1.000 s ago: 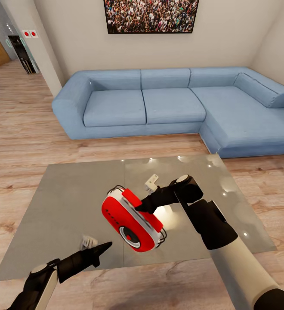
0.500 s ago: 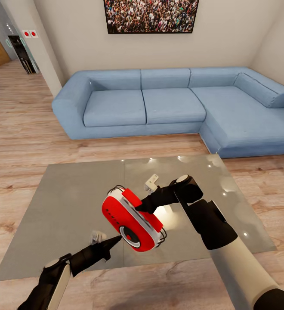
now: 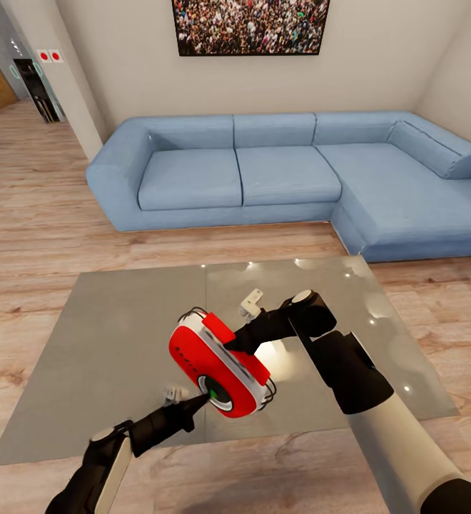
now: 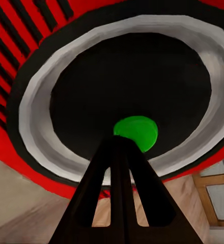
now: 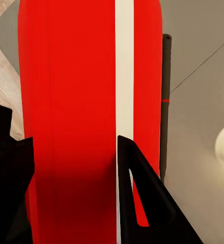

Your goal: Turn on the radio receiver that's on the table in the living room.

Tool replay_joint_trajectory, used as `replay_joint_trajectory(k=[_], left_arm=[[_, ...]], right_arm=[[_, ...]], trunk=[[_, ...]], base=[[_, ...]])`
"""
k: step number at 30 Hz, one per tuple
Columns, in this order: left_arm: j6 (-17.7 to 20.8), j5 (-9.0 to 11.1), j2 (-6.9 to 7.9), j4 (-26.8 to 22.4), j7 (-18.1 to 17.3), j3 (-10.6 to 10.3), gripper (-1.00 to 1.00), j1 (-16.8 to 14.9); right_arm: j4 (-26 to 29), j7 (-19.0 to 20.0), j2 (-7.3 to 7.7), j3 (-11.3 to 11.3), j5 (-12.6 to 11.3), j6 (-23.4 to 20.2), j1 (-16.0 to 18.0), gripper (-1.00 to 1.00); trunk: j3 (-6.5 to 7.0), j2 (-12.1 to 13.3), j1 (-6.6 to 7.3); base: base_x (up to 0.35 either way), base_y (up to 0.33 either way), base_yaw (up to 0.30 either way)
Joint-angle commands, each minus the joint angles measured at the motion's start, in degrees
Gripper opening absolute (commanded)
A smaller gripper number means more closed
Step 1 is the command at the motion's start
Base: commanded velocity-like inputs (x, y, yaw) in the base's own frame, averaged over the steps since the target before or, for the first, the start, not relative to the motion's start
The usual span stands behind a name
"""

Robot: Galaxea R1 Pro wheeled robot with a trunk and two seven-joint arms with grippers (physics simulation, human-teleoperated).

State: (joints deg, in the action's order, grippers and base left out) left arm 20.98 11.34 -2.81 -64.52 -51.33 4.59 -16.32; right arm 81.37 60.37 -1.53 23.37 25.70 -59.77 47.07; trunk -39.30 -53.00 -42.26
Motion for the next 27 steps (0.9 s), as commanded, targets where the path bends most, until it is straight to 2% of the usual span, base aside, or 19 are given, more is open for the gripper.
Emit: replay_joint_trajectory(k=[1, 12, 17, 20, 22, 27], left_arm=[[-0.4, 0.0, 0.00, 0.6, 0.0, 0.0, -1.00, 0.0], [-1.8, 0.0, -0.09, 2.8, 0.0, 0.1, -1.00, 0.0], [-1.8, 0.2, -0.09, 2.2, -0.2, 0.1, -1.00, 0.0], [-1.7, 0.3, -0.06, 0.8, -1.0, 0.0, -1.00, 0.0], [-1.5, 0.5, 0.06, -1.6, -3.7, 0.0, -1.00, 0.0], [1.2, 0.6, 0.70, -8.7, -17.7, 0.6, -1.00, 0.0]], right_arm=[[0.0, 0.0, 0.01, 0.0, -0.5, -0.2, 0.0, -1.00], [0.0, 0.0, -0.03, 0.1, -0.4, -0.2, 0.0, -1.00], [-0.1, -0.1, 0.02, 0.1, -0.4, -0.2, 0.0, -1.00], [-0.7, -1.9, 0.03, 0.1, -0.4, -0.2, 0.0, -1.00], [-1.0, -5.9, 0.03, 0.1, -0.5, -0.2, 0.0, -1.00], [-1.2, -18.1, 0.10, 0.1, -0.5, -0.2, 0.1, -1.00]], trunk=[[0.00, 0.0, 0.00], [0.00, 0.0, 0.00], [0.00, 0.0, 0.00], [0.00, 0.0, 0.00], [0.00, 0.0, 0.00], [0.00, 0.0, 0.00]], base=[[0.000, 0.000, 0.000], [0.000, 0.000, 0.000], [0.000, 0.000, 0.000], [0.000, 0.000, 0.000], [0.000, 0.000, 0.000], [0.000, 0.000, 0.000]])
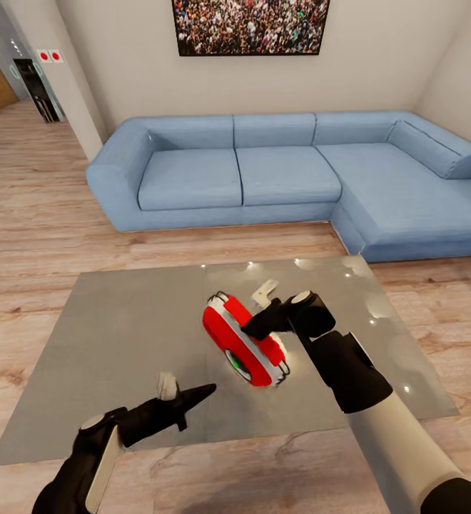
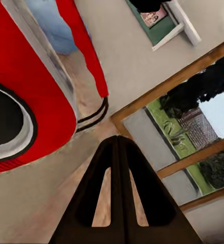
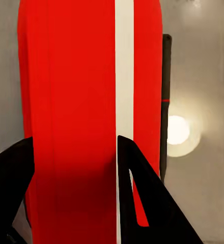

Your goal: Turn on the radio receiver that's on the table in the living room.

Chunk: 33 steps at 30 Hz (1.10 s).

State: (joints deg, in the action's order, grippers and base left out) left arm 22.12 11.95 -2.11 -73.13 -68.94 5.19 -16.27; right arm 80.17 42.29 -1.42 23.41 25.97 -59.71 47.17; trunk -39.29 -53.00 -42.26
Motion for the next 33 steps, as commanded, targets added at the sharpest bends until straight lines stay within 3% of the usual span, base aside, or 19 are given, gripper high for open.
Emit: replay_joint_trajectory(k=[1, 3, 6, 12, 20, 29, 33], left_arm=[[0.5, 0.0, 0.16, -0.7, -0.9, 0.1, -1.00, 0.0], [1.9, 0.0, 1.49, -2.7, -2.8, 1.1, -1.00, 0.0], [2.7, 0.1, 3.50, -3.8, -3.8, 4.3, -1.00, 0.0], [3.1, 0.1, 4.45, -4.0, -4.4, 7.4, -1.00, 0.0], [3.2, 0.2, 5.66, -4.0, -4.3, 7.9, -1.00, 0.0], [3.5, 0.2, 5.80, -4.0, -4.0, 7.9, -1.00, 0.0], [5.8, 0.3, 5.80, -4.0, -4.0, 7.9, -1.00, 0.0]], right_arm=[[0.0, -0.9, 0.00, 0.0, -0.8, -0.3, 0.1, -1.00], [0.0, -4.2, 0.07, -0.1, -0.8, -0.3, 0.7, -1.00], [-0.1, -9.0, 0.36, -0.2, -0.8, -0.3, 2.0, -1.00], [-1.1, -17.0, 0.41, -0.4, -0.9, -0.3, 2.7, -1.00], [-1.6, -17.8, 0.33, -1.0, -1.0, -0.3, 2.7, -1.00], [-1.6, -17.7, 0.04, -1.1, -1.3, -0.3, 2.7, -1.00], [-1.7, -17.6, 0.02, -1.1, -1.3, -0.3, 2.7, -1.00]], trunk=[[0.00, 0.0, 0.00], [0.00, 0.0, 0.00], [0.00, 0.0, 0.00], [0.00, 0.0, 0.00], [0.00, 0.0, 0.00], [0.00, 0.0, 0.00], [0.00, 0.0, 0.00]], base=[[0.000, 0.000, 0.000], [0.000, 0.000, 0.000], [0.000, 0.000, 0.000], [0.000, 0.000, 0.000], [0.000, 0.000, 0.000], [0.000, 0.000, 0.000], [0.000, 0.000, 0.000]])
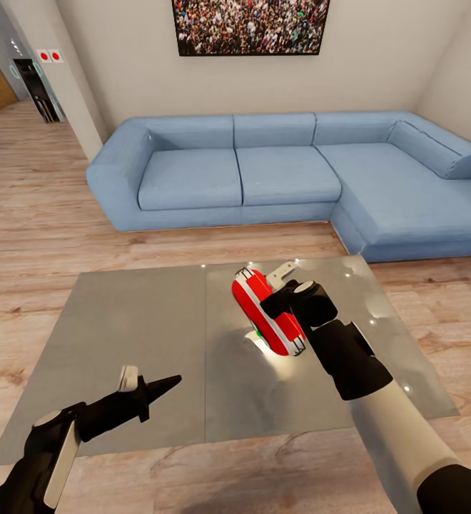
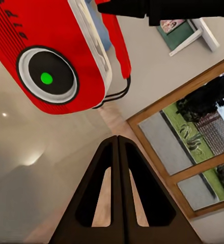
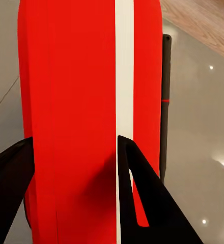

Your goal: Turn on the radio receiver that's on the table in the living room.

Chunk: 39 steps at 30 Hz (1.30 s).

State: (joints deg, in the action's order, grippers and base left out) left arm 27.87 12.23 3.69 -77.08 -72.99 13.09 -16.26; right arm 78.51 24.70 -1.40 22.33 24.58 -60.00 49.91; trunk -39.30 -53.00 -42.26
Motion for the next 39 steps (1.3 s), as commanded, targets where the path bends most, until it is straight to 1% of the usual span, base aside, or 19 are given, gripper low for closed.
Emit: replay_joint_trajectory(k=[1, 8, 11, 13, 17, 19, 20, 30, 33, 35, 39], left_arm=[[0.2, 0.0, 0.00, 0.0, 0.0, 0.0, -1.00, 0.0], [0.5, -0.1, -0.03, 0.0, 0.1, 0.0, -1.00, 0.0], [0.4, -0.1, -0.09, 0.0, 0.1, -0.1, -1.00, 0.0], [0.3, -0.2, -0.14, 0.0, 0.1, -0.1, -1.00, 0.0], [0.2, -0.3, -0.18, 0.0, 0.2, -0.2, -1.00, 0.0], [0.2, -0.4, -0.18, 0.0, 0.3, -0.2, -1.00, 0.0], [0.2, -0.4, -0.18, 0.0, 0.3, -0.1, -1.00, 0.0], [0.0, -0.5, -0.48, 0.2, 1.1, -0.1, -1.00, 0.0], [0.0, -0.5, -0.52, 0.2, 1.1, -0.1, -1.00, 0.0], [0.0, -0.5, -0.52, 0.2, 1.2, -0.1, -1.00, 0.0], [0.0, -0.5, -0.53, 0.3, 1.2, -0.1, -1.00, 0.0]], right_arm=[[0.0, 0.0, 0.00, 0.0, 0.1, 0.0, 0.0, -1.00], [-0.1, 0.0, -0.01, 0.1, 0.1, 0.0, 0.0, -1.00], [-3.0, -0.5, -0.07, 0.3, 0.2, 0.0, 0.0, -1.00], [-8.8, -0.7, -0.24, 0.5, 0.2, 0.0, 0.7, -1.00], [-20.6, -0.5, -2.26, 0.4, 0.0, 0.0, 7.1, -1.00], [-24.4, -0.4, -2.74, 0.4, 0.0, 0.0, 9.5, -1.00], [-25.5, -0.3, -2.88, 0.4, 0.0, 0.0, 10.1, -1.00], [-29.2, 0.2, -3.07, 0.4, -0.1, 0.0, 13.1, -1.00], [-31.0, 1.6, -2.98, 0.4, -0.1, 0.0, 14.0, -1.00], [-31.6, 2.5, -2.95, 0.4, -0.1, 0.0, 14.2, -1.00], [-34.6, 5.0, -3.02, 0.3, -0.2, 0.0, 14.3, -1.00]], trunk=[[0.00, 0.0, 0.00], [0.00, 0.0, 0.00], [0.00, 0.0, 0.00], [0.00, 0.0, 0.00], [0.00, 0.0, 0.00], [0.00, 0.0, 0.00], [0.00, 0.0, 0.00], [0.00, 0.0, 0.00], [0.00, 0.0, 0.00], [0.00, 0.0, 0.00], [0.00, 0.0, 0.00]], base=[[0.000, 0.000, 0.000], [0.000, 0.000, 0.000], [0.000, 0.000, 0.000], [0.000, 0.000, 0.000], [0.000, 0.000, 0.000], [0.000, 0.000, 0.000], [0.000, 0.000, 0.000], [0.000, 0.000, 0.000], [0.000, 0.000, 0.000], [0.000, 0.000, 0.000], [0.000, 0.000, 0.000]])
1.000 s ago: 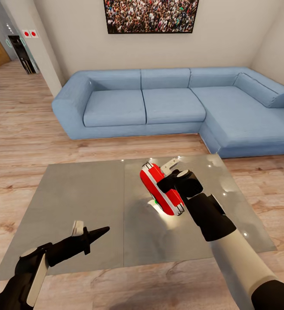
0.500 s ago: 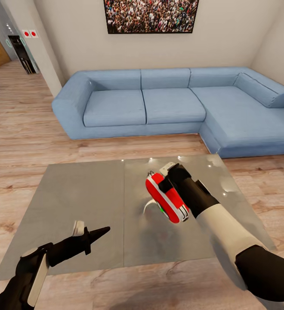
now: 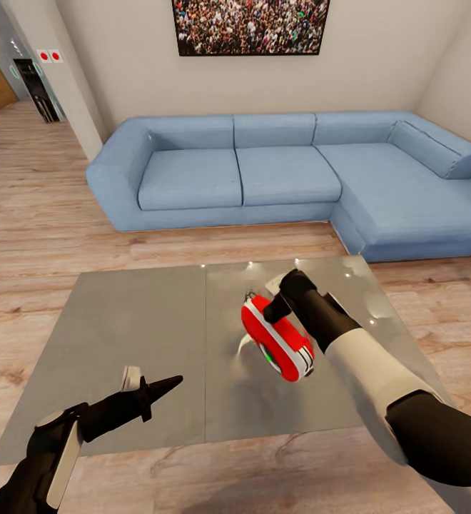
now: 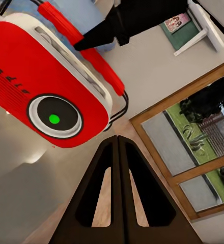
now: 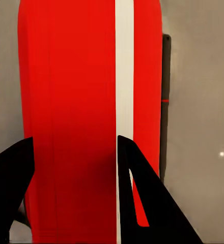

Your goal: Turn on the radio receiver that's on the table in the living room.

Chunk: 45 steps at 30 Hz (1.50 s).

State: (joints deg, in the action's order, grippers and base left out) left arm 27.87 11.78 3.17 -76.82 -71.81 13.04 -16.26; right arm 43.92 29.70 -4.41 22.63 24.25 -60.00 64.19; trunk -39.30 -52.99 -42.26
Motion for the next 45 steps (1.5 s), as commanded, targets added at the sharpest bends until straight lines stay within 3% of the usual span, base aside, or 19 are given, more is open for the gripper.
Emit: replay_joint_trajectory(k=[1, 9, 20, 26, 29, 32, 34, 40, 45], left_arm=[[0.0, 0.0, 0.00, 0.0, 0.0, 0.0, -1.00, 0.0], [-0.2, 0.0, 0.04, 1.6, -0.1, 0.0, -1.00, 0.0], [-1.2, 0.0, 0.19, 3.0, -0.1, 0.1, -1.00, 0.0], [-1.3, 0.0, 0.30, 4.2, -0.1, 0.1, -1.00, 0.0], [-1.4, 0.0, 0.33, 5.2, -0.1, 0.0, -1.00, 0.0], [-1.4, 0.0, 0.41, 5.8, -0.1, 0.1, -1.00, 0.0], [-1.4, 0.0, 0.43, 5.9, -0.1, 0.1, -1.00, 0.0], [-2.1, 0.0, 0.40, 6.0, 0.0, 0.1, -1.00, 0.0], [-2.7, 0.0, 0.38, 7.1, -0.1, 0.0, -1.00, 0.0]], right_arm=[[-0.7, 0.5, -0.10, -0.1, 0.1, 0.0, 0.0, -1.00], [-1.6, 1.2, -0.26, -1.6, -2.2, 0.0, 0.0, -1.00], [-2.2, 0.6, -1.48, -1.8, -2.6, 0.0, -1.1, -1.00], [-2.4, -3.1, -1.63, -1.8, -2.9, 4.0, -4.4, -1.00], [-2.6, -6.3, -1.57, -1.8, -6.4, 7.2, -5.8, -1.00], [-4.3, -9.9, -1.46, -1.7, -11.2, 8.3, -6.2, -1.00], [-6.1, -12.1, -1.50, -1.7, -13.0, 8.9, -6.3, -1.00], [-11.3, -13.9, -1.70, -1.6, -14.6, 12.6, -6.3, -1.00], [-13.0, -14.6, -1.82, -1.5, -14.7, 13.0, -6.4, -1.00]], trunk=[[0.01, 0.0, 0.00], [0.01, 0.0, 0.00], [0.01, 0.0, 0.00], [0.01, 0.0, 0.00], [0.01, 0.0, 0.00], [0.01, 0.0, 0.00], [0.01, 0.0, 0.00], [0.01, 0.0, 0.00], [0.01, 0.0, 0.00]], base=[[0.000, 0.000, 0.000], [0.000, 0.000, 0.000], [0.000, 0.000, 0.000], [0.000, 0.000, 0.000], [0.000, 0.000, 0.000], [0.000, 0.000, 0.000], [0.000, 0.000, 0.000], [0.000, 0.000, 0.000], [0.000, 0.000, 0.000]])
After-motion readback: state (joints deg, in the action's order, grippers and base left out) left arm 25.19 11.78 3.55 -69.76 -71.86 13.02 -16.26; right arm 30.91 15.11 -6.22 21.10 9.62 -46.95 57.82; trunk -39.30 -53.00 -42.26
